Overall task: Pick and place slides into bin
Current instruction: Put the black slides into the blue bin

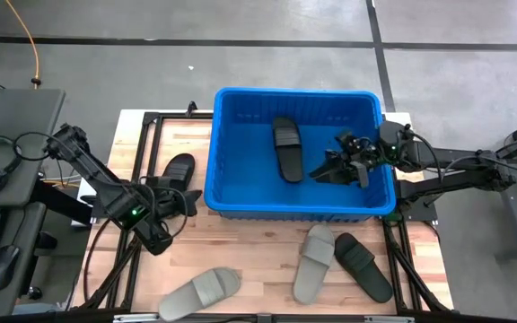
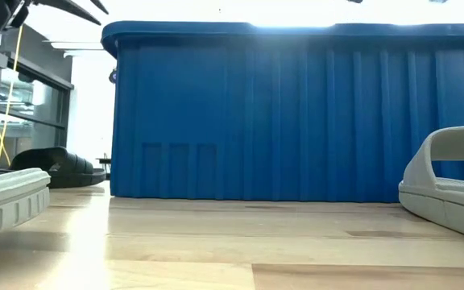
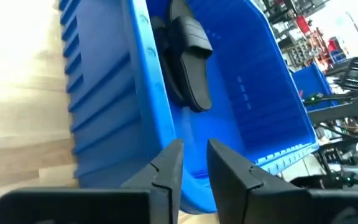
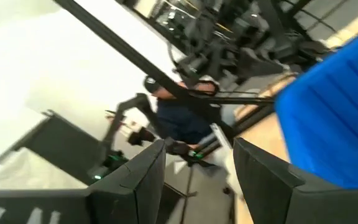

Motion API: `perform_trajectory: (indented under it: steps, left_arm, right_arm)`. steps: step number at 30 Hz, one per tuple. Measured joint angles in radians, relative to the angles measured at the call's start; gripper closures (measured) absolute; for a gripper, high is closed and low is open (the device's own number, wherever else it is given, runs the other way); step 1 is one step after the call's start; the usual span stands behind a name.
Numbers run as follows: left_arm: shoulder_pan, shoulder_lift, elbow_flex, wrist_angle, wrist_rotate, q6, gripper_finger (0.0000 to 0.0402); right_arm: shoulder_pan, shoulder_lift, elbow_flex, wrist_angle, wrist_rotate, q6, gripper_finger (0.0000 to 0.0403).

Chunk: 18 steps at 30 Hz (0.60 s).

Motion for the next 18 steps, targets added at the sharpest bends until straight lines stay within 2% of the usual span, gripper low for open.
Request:
perform_trajectory:
  steps: [5,9,12,18]
  left_arm:
    - [-0.048,0.028,0.000,-0.009,-0.014,-0.078,0.0370]
    - [-0.096,0.028,0.000,-0.012,-0.096,-0.123,0.0396]
    - [-0.118,0.028,0.000,-0.017,-0.159,-0.164,0.0397]
    - [-0.113,0.033,0.000,-0.016,-0.168,-0.185,0.0400]
  right_arm:
    - [-0.003,0.000,0.000,0.075,-0.010,0.041,0.0224]
    - [-0.003,0.000,0.000,0.103,-0.010,0.079,0.0224]
    - [-0.003,0.000,0.000,0.108,-0.008,0.103,0.0224]
    - [-0.003,0.000,0.000,0.108,0.047,0.107,0.0224]
